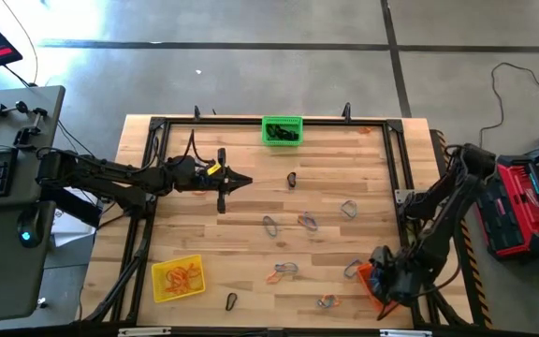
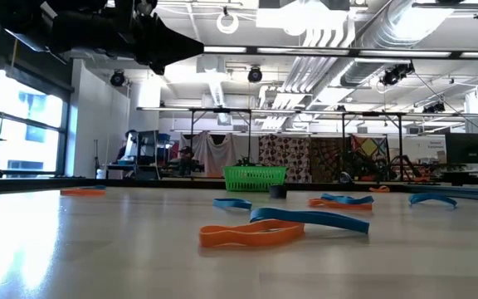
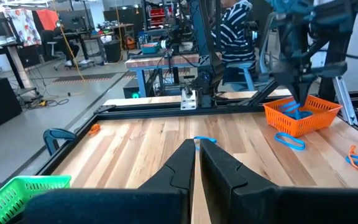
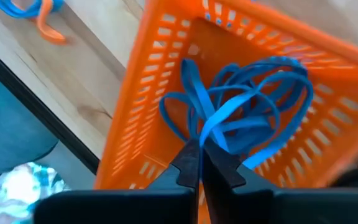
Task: Sort rubber bands into baskets
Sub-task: Put the blue rubber band into the orange bin
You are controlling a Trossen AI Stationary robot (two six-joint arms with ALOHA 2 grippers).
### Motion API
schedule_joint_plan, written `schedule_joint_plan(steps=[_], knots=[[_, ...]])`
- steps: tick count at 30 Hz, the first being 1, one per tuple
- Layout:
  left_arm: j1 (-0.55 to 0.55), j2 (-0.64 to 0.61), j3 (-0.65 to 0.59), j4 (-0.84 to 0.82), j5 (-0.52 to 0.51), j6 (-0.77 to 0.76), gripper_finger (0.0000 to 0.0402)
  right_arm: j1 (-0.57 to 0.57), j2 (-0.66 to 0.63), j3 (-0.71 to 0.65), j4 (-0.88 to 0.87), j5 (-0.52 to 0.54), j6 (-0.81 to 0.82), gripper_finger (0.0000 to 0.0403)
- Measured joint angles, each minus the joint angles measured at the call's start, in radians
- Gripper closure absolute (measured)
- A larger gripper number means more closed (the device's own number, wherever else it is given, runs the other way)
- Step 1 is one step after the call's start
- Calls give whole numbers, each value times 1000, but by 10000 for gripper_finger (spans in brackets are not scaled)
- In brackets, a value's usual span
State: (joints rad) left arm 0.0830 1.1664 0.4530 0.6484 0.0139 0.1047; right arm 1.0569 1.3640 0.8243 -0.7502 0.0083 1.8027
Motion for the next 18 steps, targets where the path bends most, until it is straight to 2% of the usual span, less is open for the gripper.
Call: schedule_joint_plan(steps=[5, 8, 11, 18], knots=[[0, 0, 0, -1, 0, -8, 387, 0, 0, -85, 140, -40, 0, 402], [0, 0, 0, 0, 0, -7, 387, 0, 0, -88, 145, -53, 4, 388], [0, 0, 0, 0, 0, -7, 387, -1, 0, -70, 122, -53, 11, 351], [0, 0, 0, -1, 0, -7, 387, -3, 0, 20, 57, -25, 25, 236]])
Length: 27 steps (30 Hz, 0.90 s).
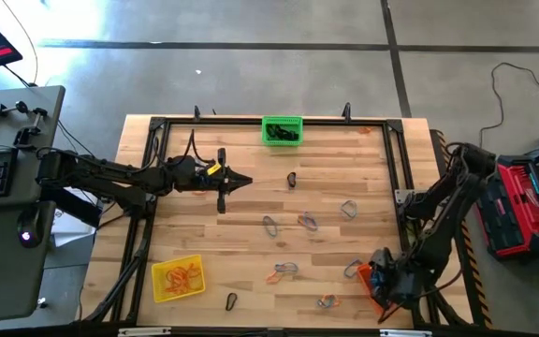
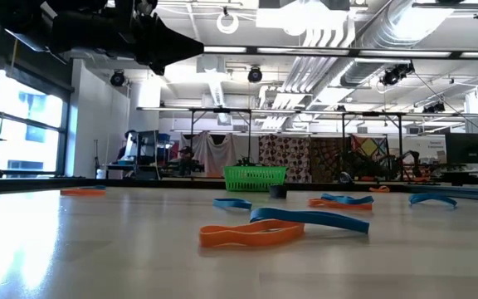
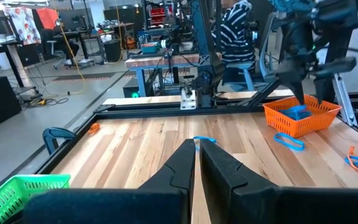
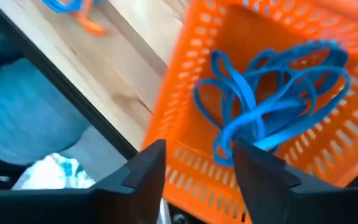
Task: Sort rubber bands into baskets
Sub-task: Put the blue rubber band into the orange bin, then put the orange rubber band into the yellow bin
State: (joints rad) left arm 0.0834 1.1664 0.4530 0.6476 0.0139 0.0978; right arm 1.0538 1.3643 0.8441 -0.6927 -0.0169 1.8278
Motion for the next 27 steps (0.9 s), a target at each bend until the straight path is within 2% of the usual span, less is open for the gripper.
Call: schedule_joint_plan(steps=[3, 7, 10, 13, 17, 19, 23, 27], knots=[[0, 0, 0, -4, 1, -12, 387, 0, 0, 72, -89, 59, -19, 212], [2, 0, 0, -7, 20, -16, 387, -31, 0, 193, -294, 190, -56, 213], [2, 0, -2, 0, 54, -16, 387, -104, -2, 257, -447, 274, -72, 233], [9, 0, -40, 81, 61, -18, 387, -210, -9, 275, -543, 319, -208, 275], [33, 0, -101, 185, 71, -68, 387, -400, -45, 244, -527, 367, -472, 363], [42, 0, -121, 203, 72, -87, 388, -507, -73, 220, -478, 391, -620, 392], [45, 0, -137, 218, 73, -105, 388, -741, -133, 179, -369, 394, -872, 385], [45, 0, -137, 218, 73, -97, 387, -975, -164, 145, -277, 388, -1079, 400]])
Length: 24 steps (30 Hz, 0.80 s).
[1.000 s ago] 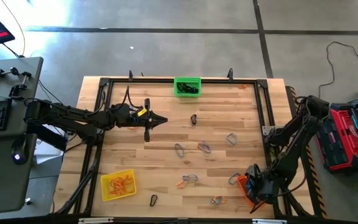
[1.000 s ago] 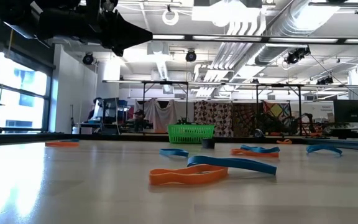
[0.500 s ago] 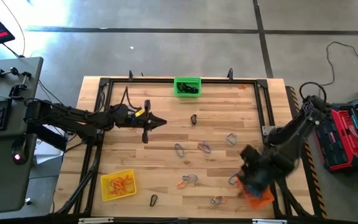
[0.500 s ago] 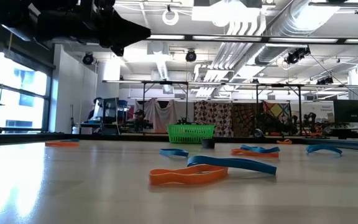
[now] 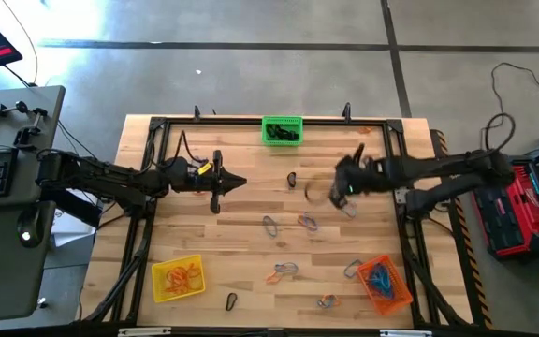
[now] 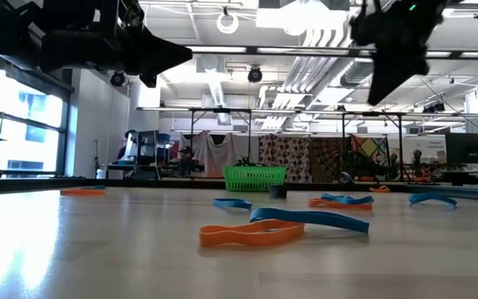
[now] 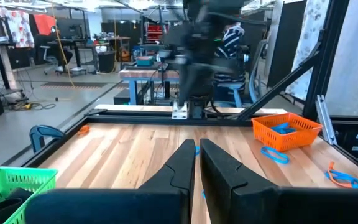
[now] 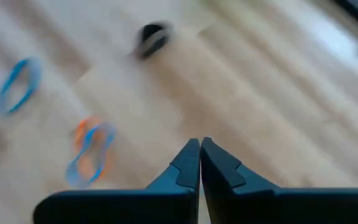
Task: Sort rubber bands into baskets
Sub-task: Put the orange rubber band into the yellow bin
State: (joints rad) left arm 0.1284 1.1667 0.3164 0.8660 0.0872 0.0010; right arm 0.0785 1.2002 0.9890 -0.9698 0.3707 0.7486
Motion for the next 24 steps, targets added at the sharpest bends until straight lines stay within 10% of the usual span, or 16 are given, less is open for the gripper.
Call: schedule_joint_plan(steps=[14, 24], knots=[[0, 0, -1, -8, 0, 2, 387, -703, -1, -195, 262, -75, -235, 389], [0, 0, -1, -8, 0, 3, 387, -944, 2, -323, 575, -106, -248, 266]])
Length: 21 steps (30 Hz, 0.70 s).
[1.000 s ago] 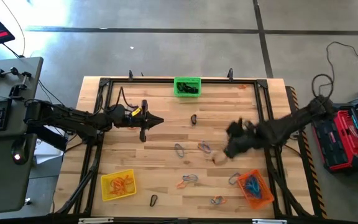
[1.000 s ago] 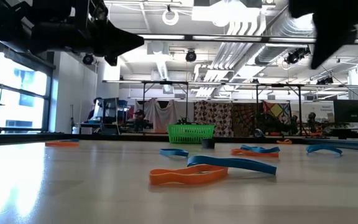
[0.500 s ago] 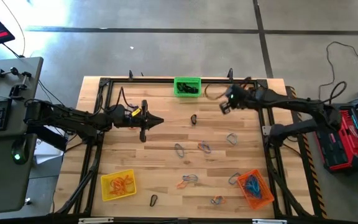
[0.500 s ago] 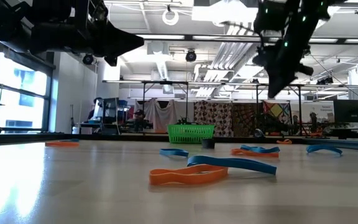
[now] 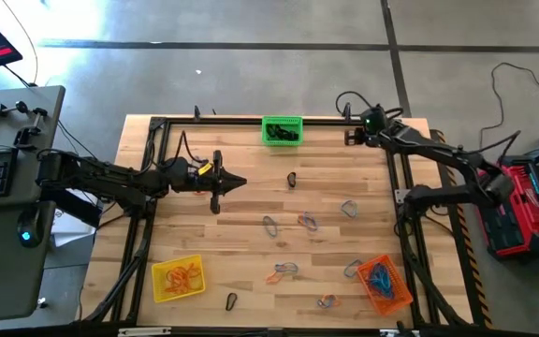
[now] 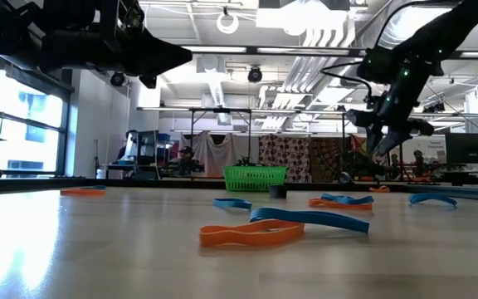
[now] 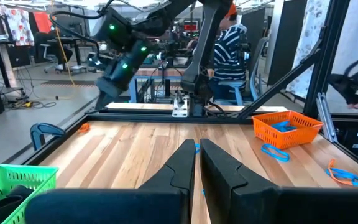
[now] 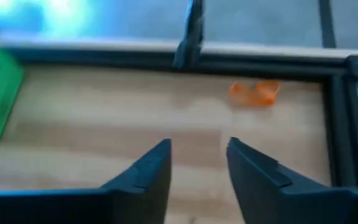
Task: Sort rubber bands into baskets
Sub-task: Put the orange rubber band into the yellow bin
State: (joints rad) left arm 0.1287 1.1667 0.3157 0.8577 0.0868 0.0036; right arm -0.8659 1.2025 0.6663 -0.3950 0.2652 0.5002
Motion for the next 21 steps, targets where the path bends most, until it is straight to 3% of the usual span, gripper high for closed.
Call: schedule_joint_plan(steps=[7, 15, 21], knots=[[0, 0, 0, 0, 0, 12, 387, -31, 78, 0, 102, 33, 34, 201], [0, 0, 0, -8, -1, 13, 387, -61, 227, 6, 117, 145, 51, 200], [0, 0, 0, -7, -1, 34, 387, -89, 284, 85, 61, 150, 122, 201]])
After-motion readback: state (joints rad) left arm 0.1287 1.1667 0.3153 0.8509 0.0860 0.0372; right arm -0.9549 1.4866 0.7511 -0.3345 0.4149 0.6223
